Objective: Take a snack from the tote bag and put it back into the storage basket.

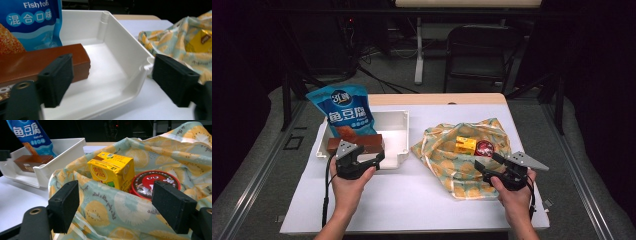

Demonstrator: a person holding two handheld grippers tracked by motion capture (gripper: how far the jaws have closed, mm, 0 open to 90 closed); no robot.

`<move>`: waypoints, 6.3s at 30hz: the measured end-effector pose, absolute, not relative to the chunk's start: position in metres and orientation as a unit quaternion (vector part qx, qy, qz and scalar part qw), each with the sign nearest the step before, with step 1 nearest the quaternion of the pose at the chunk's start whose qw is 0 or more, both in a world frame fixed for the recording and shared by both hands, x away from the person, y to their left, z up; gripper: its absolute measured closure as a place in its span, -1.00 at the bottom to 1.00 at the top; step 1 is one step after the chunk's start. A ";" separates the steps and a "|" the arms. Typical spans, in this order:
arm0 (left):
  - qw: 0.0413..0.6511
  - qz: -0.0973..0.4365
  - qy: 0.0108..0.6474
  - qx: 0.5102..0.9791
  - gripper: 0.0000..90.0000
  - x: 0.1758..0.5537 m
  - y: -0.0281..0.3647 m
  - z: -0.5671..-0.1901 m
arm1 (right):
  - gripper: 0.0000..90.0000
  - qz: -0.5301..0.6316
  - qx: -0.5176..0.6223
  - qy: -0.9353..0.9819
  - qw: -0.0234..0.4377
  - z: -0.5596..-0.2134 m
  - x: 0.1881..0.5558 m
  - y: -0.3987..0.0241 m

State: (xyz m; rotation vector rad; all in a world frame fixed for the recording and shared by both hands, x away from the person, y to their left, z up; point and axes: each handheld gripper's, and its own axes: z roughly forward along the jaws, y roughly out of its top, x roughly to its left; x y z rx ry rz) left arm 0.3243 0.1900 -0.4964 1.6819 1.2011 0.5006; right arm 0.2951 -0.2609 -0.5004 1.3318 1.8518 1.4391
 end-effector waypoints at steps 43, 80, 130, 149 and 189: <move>0.475 0.218 0.486 0.700 -0.97 0.306 0.208 -0.502 | -0.69 0.437 0.566 0.649 0.258 -0.500 0.343 -0.187; 0.475 0.209 0.492 0.699 -0.96 0.309 0.209 -0.505 | -0.60 0.365 0.607 0.623 0.331 -0.514 0.370 -0.159; 0.493 0.197 0.469 0.706 -0.94 0.318 0.187 -0.500 | -0.34 0.428 0.549 0.665 0.269 -0.462 0.375 -0.178; 0.510 0.169 0.422 0.730 -0.90 0.330 0.135 -0.507 | -0.34 0.450 0.513 0.688 0.245 -0.443 0.368 -0.174; 0.554 0.144 0.320 0.755 -0.65 0.336 0.042 -0.494 | -0.34 0.477 0.457 0.720 0.213 -0.428 0.343 -0.145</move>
